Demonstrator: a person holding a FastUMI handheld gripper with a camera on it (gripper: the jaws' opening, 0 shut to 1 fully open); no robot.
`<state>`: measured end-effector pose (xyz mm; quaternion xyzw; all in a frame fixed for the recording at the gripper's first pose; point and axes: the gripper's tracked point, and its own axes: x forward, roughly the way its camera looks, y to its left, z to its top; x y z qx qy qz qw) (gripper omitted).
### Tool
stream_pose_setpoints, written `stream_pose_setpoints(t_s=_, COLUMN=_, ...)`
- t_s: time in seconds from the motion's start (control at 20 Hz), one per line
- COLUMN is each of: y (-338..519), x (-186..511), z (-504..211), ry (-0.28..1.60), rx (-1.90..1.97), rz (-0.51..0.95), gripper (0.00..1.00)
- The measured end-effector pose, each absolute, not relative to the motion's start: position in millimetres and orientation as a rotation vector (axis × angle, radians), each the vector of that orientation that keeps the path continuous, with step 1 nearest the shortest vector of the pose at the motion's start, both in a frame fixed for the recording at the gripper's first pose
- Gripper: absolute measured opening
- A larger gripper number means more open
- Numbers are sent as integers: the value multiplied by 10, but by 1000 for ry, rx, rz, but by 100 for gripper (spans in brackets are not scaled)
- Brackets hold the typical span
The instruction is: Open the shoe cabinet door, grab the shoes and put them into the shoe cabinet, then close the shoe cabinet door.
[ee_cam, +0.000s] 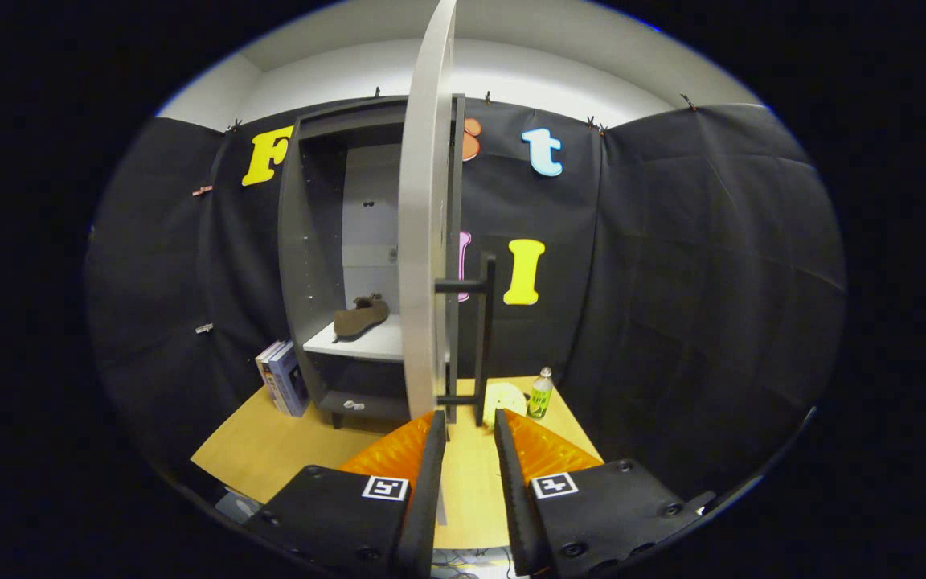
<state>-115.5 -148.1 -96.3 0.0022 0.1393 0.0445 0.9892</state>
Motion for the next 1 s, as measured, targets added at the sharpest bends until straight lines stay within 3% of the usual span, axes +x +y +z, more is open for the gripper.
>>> stream_pose_setpoints(t_s=0.05, y=-1327, x=-1239, z=-1086, ry=310, rx=25, rz=117, gripper=45)
stream_pose_setpoints(t_s=0.1, y=-1173, x=-1290, z=-1229, ry=335, rx=39, rz=132, gripper=63)
stream_pose_setpoints(t_s=0.2, y=-869, x=-1320, z=-1524, ry=382, rx=47, rz=159, gripper=82)
stream_pose_setpoints(t_s=0.35, y=-407, x=-1330, z=-2132, ry=486, rx=72, rz=216, gripper=97)
stream_pose_setpoints(t_s=0.65, y=475, x=-1005, z=-3413, ry=673, rx=128, rz=295, gripper=99)
stream_pose_setpoints(t_s=1.0, y=889, x=-684, z=-4516, ry=809, rx=103, rz=306, gripper=99)
